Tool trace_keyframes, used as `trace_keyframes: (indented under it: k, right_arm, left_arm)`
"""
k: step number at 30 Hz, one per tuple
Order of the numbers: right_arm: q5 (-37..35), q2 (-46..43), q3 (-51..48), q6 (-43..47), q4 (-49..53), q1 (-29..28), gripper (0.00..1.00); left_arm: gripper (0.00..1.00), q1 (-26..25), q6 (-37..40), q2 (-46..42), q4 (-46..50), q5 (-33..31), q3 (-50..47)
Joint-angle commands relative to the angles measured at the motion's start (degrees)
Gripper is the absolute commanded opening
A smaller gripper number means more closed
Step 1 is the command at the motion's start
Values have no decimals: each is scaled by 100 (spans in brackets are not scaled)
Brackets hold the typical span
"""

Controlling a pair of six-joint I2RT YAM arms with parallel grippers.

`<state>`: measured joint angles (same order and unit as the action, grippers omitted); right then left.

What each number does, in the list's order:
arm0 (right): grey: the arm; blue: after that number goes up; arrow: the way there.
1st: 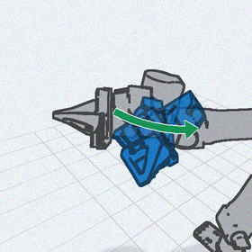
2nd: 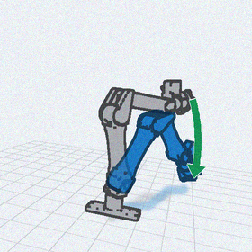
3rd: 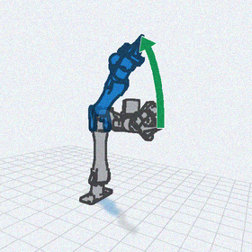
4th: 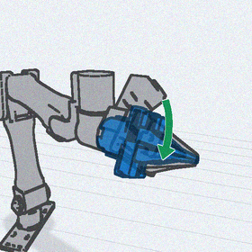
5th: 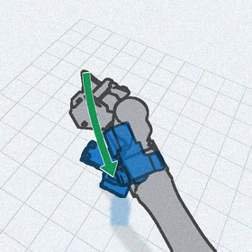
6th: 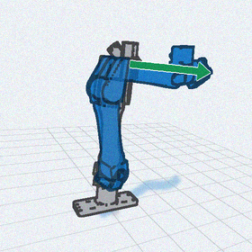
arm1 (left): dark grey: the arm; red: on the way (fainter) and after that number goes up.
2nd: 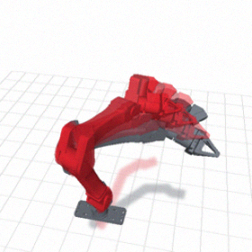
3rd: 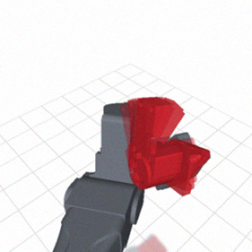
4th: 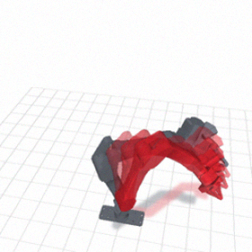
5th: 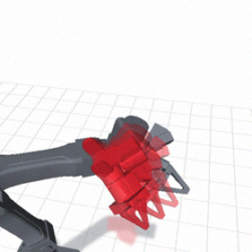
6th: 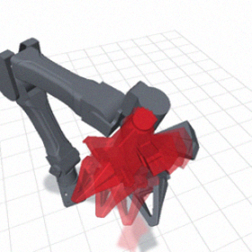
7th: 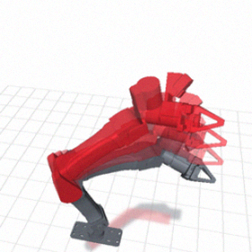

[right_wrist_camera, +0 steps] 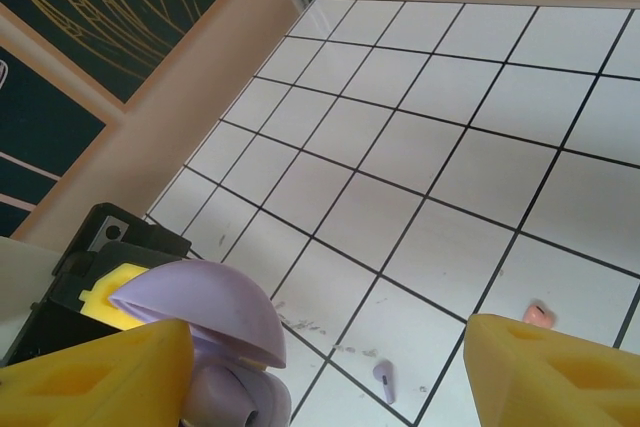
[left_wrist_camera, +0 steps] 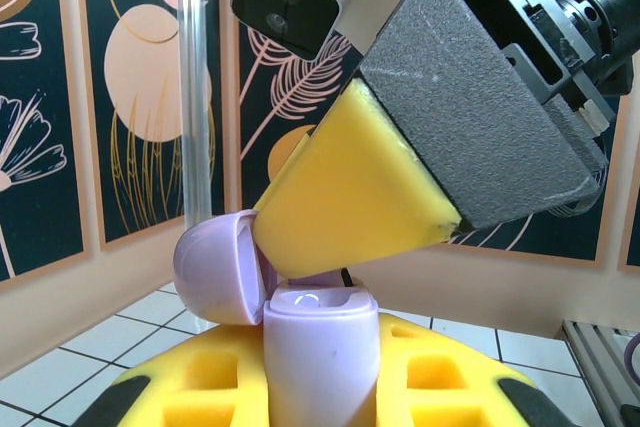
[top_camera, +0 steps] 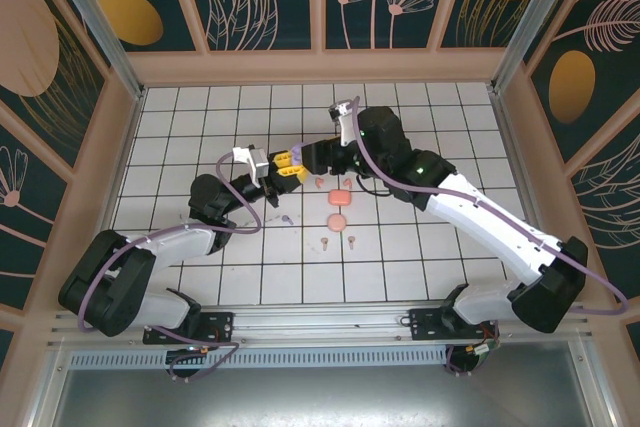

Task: Insert the wireless bluetooth earbuds into the charging case

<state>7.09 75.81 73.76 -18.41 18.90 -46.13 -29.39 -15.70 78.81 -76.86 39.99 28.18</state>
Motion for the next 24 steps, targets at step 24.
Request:
trace_keyframes:
  k: [24]
  right_arm:
    - [231,-592,-1461,-916,-392,212,71]
  left_arm:
    - [0,45,644,-615,-1002,-2673,-795]
